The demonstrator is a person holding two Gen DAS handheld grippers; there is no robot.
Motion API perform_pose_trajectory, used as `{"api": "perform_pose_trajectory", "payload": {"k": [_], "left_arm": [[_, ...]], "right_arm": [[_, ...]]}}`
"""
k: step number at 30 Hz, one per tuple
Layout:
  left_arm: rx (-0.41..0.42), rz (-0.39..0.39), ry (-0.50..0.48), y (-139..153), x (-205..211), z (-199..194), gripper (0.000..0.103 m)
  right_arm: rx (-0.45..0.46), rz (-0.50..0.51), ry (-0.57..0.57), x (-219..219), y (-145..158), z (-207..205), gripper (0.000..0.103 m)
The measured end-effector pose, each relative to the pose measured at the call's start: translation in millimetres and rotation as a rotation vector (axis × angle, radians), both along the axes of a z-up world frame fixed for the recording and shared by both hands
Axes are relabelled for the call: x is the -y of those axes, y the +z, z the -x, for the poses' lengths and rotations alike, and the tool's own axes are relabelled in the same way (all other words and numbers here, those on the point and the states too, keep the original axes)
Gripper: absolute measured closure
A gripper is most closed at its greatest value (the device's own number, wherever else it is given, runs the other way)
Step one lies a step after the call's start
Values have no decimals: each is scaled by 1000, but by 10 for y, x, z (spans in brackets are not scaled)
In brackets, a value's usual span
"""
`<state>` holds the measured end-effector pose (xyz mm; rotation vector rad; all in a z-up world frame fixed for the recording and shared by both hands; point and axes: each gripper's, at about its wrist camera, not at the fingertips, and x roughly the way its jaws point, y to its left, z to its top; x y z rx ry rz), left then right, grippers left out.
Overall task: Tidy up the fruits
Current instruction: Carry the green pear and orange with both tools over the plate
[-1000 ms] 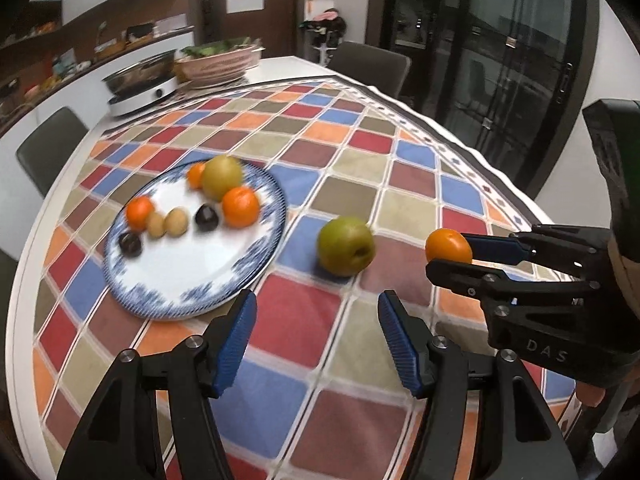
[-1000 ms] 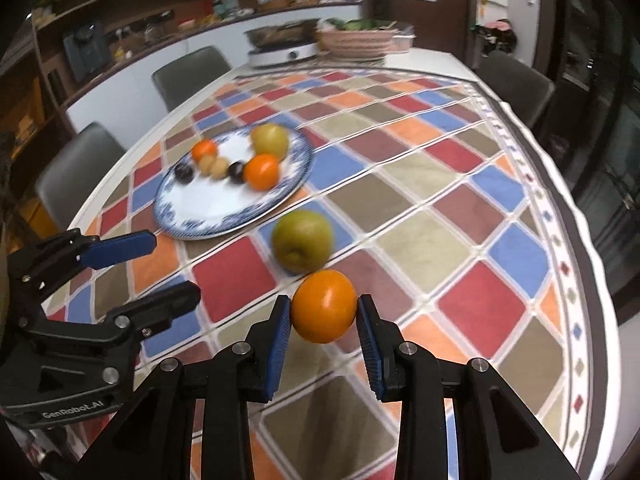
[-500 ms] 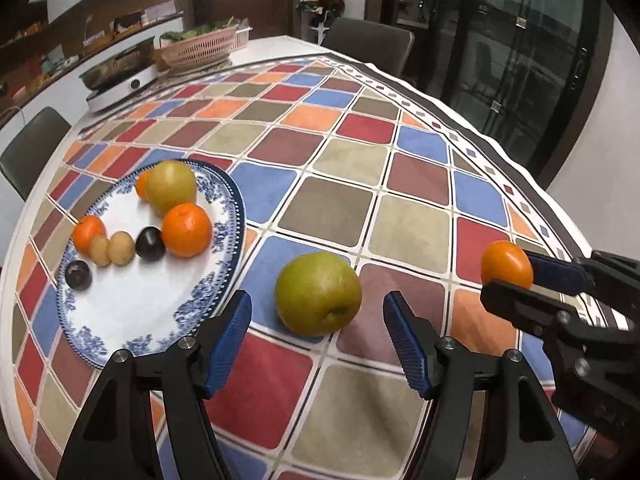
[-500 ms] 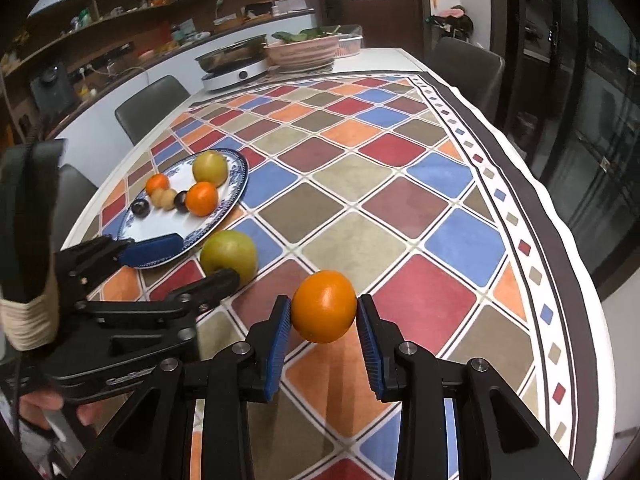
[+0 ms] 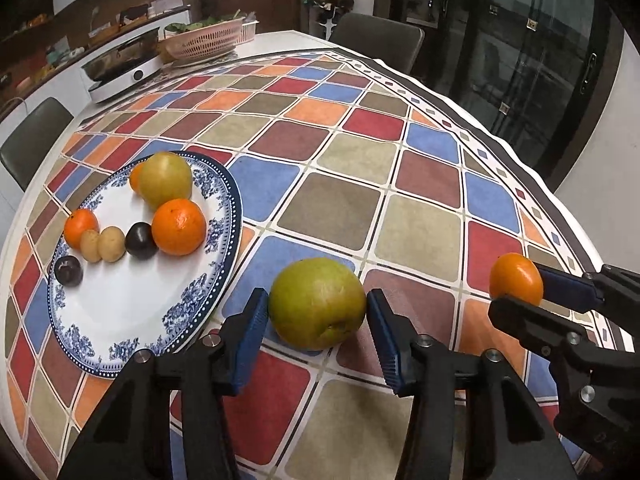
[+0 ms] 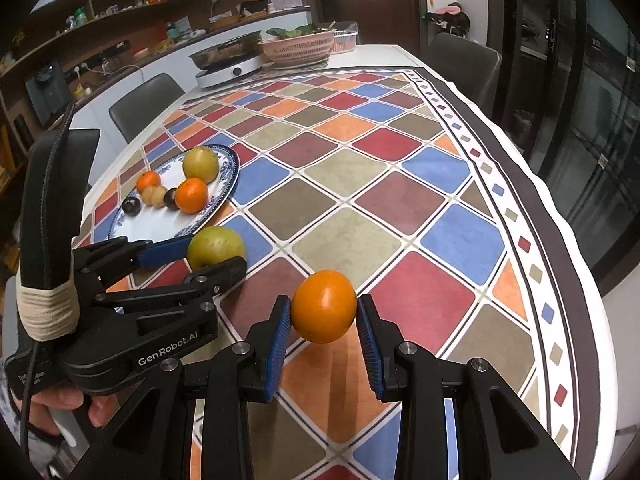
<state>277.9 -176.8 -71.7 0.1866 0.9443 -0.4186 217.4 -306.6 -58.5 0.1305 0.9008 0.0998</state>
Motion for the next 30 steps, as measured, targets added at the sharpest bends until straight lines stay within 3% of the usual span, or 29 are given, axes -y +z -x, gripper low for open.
{"api": "perform_pose_trajectory", "payload": {"k": [15,30], "left_arm": [[95,73,22,509,-390,365,53],[192,112,112,940,-1013,646,53]], "right_arm": [[59,-28,70,-218,308,112,69],[141,-49,186,-701,722,164,69]]}}
